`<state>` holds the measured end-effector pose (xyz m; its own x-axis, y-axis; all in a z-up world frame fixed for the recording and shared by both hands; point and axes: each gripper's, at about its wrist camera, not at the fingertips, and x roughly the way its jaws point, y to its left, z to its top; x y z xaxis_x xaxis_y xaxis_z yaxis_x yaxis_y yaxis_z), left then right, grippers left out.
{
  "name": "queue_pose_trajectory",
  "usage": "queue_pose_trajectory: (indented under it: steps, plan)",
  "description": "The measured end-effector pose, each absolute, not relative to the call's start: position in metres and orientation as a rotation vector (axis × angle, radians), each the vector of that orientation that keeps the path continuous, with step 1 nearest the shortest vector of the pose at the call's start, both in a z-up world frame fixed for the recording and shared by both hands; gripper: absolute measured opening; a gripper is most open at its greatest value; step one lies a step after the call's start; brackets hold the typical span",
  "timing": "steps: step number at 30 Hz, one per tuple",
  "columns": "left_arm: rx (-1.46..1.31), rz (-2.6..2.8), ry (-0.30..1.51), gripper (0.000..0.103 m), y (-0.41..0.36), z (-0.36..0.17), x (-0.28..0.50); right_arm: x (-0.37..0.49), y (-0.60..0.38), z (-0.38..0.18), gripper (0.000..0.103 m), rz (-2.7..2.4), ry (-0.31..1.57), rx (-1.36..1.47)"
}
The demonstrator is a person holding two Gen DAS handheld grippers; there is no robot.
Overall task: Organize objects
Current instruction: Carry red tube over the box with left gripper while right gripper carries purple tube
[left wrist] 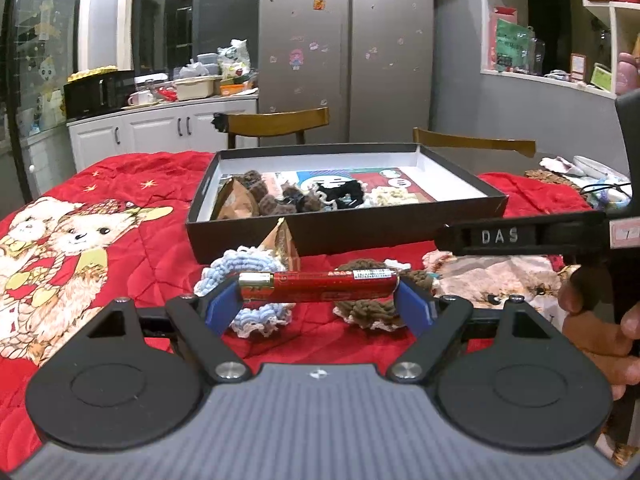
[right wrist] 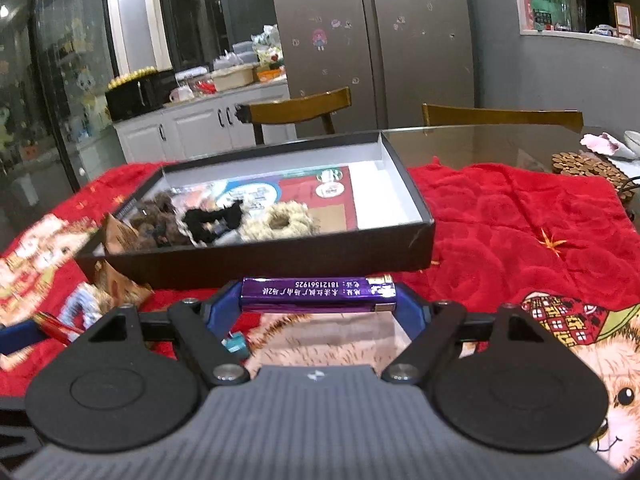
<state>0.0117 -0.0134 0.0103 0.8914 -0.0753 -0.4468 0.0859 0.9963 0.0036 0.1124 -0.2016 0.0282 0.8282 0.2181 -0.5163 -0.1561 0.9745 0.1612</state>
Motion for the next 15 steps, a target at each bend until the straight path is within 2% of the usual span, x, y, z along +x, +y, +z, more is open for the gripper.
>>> queue_pose_trajectory:
  steps: [15]
  plan:
    - [0.036,-0.115,0.345,0.085,-0.012,0.063,0.001,0.105,-0.211,0.086,0.08,0.276,0.467,0.159]
